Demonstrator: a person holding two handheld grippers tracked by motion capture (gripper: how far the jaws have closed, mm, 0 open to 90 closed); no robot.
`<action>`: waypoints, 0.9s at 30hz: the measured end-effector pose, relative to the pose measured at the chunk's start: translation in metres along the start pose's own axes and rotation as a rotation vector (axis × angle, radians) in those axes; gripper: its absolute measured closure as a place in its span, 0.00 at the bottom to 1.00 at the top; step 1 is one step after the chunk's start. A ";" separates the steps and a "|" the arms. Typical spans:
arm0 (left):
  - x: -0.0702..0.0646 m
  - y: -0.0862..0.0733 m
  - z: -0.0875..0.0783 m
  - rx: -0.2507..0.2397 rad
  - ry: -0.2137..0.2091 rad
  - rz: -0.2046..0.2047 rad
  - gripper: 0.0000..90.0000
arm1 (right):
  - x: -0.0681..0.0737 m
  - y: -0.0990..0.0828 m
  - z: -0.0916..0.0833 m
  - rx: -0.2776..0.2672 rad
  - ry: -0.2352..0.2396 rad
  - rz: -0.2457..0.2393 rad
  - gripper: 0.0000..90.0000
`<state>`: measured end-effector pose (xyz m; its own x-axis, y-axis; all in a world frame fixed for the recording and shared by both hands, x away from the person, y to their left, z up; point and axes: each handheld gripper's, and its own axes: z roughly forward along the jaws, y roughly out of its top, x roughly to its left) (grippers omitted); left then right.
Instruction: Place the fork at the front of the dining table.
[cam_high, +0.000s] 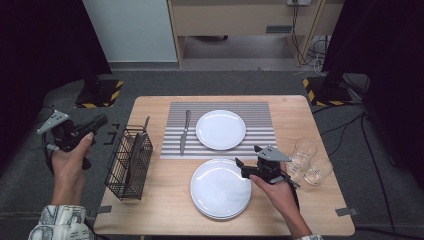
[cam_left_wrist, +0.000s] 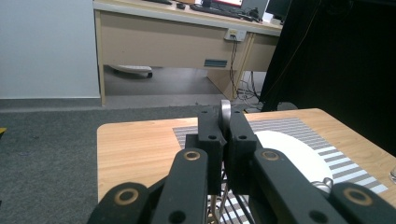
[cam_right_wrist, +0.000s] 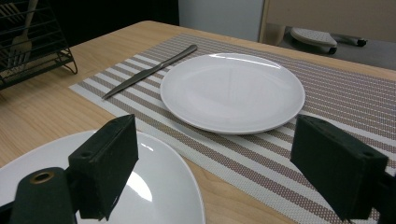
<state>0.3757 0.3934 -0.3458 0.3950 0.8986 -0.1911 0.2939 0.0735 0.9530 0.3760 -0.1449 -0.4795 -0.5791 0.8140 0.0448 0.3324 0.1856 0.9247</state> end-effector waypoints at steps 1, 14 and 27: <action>0.000 0.001 -0.001 -0.003 0.000 0.000 0.96 | 0.000 0.000 0.000 0.000 0.000 0.000 0.16; -0.003 0.016 -0.007 -0.005 0.004 0.017 0.96 | -0.001 0.000 0.000 -0.001 -0.002 0.010 0.16; -0.020 0.030 -0.006 -0.040 -0.033 0.045 0.96 | -0.002 -0.001 0.001 0.002 -0.005 0.008 0.16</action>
<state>0.3713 0.3801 -0.3124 0.4354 0.8868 -0.1551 0.2407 0.0514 0.9692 0.3774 -0.1460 -0.4805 -0.5726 0.8183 0.0504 0.3387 0.1802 0.9235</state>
